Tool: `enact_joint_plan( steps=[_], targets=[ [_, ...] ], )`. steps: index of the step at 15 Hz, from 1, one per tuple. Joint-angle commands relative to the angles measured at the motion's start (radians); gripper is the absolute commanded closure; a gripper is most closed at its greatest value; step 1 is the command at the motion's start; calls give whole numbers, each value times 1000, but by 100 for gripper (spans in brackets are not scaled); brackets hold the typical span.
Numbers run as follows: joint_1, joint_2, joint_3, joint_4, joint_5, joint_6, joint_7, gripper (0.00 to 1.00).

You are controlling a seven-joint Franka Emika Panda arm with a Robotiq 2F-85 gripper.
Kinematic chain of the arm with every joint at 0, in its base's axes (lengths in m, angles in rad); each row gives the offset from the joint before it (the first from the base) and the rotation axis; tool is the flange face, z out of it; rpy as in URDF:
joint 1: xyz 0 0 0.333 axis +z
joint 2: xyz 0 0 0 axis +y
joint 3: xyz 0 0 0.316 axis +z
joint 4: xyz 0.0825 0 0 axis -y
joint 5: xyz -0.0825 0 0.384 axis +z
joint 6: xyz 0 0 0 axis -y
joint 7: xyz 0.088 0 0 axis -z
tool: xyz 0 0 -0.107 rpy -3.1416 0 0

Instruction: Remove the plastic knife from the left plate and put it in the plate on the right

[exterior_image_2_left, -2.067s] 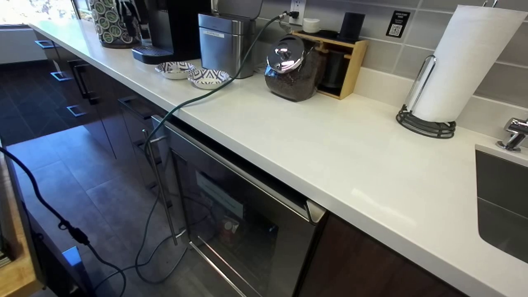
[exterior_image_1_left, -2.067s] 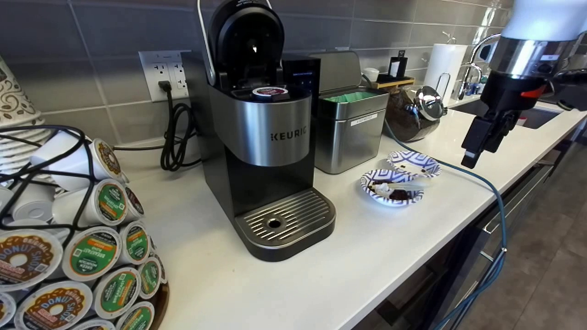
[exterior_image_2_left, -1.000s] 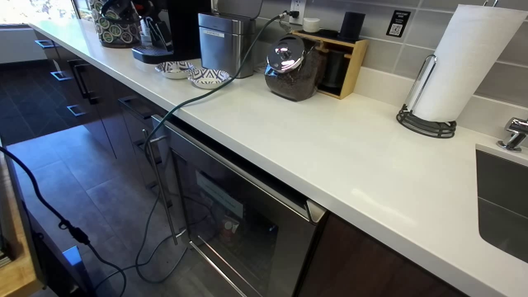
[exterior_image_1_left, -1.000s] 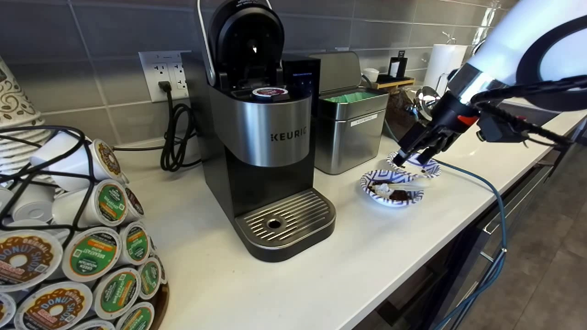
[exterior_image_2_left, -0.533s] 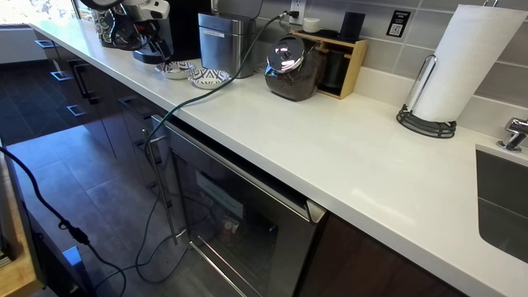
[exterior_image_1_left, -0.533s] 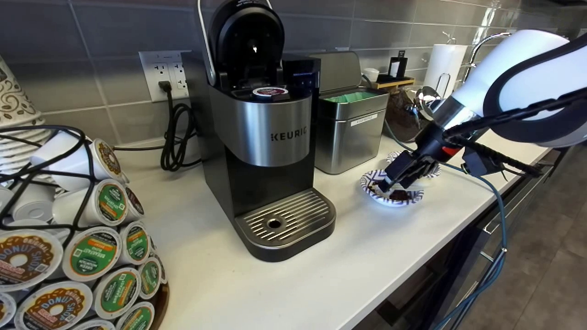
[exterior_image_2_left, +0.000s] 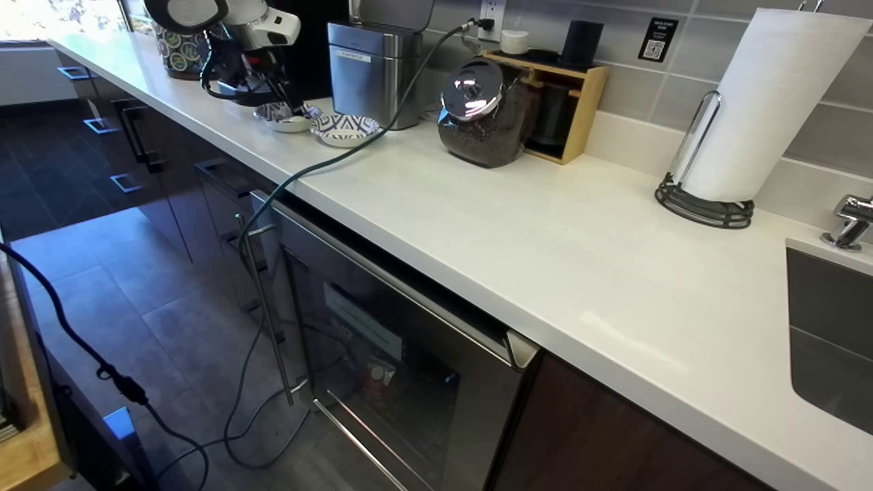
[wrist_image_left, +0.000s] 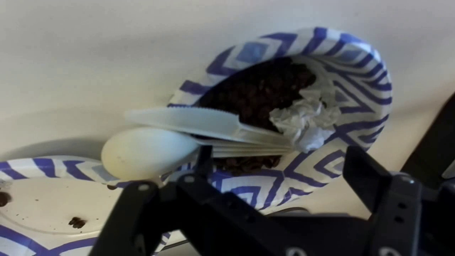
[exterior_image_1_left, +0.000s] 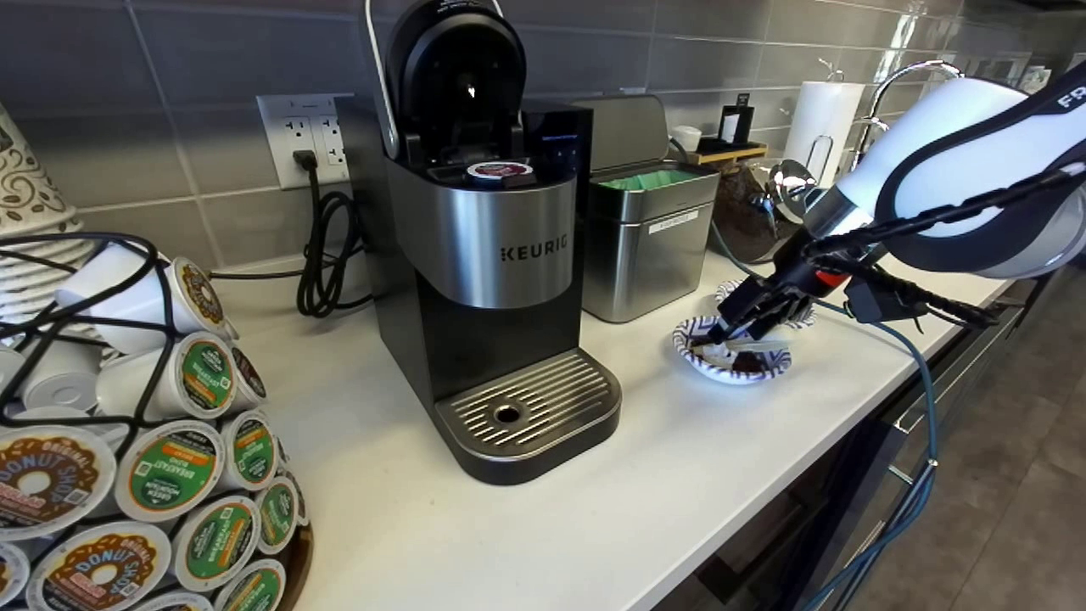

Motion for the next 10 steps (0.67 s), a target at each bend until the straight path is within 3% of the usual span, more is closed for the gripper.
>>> enact_joint_plan(
  steps=[1,4,10],
  targets=[
    [21,32,-9,27,-5,31,24,7],
    [32,31,-13,36,-9,21,29,11],
    [55,0,-57,13,-157,-26,192,22]
  ],
)
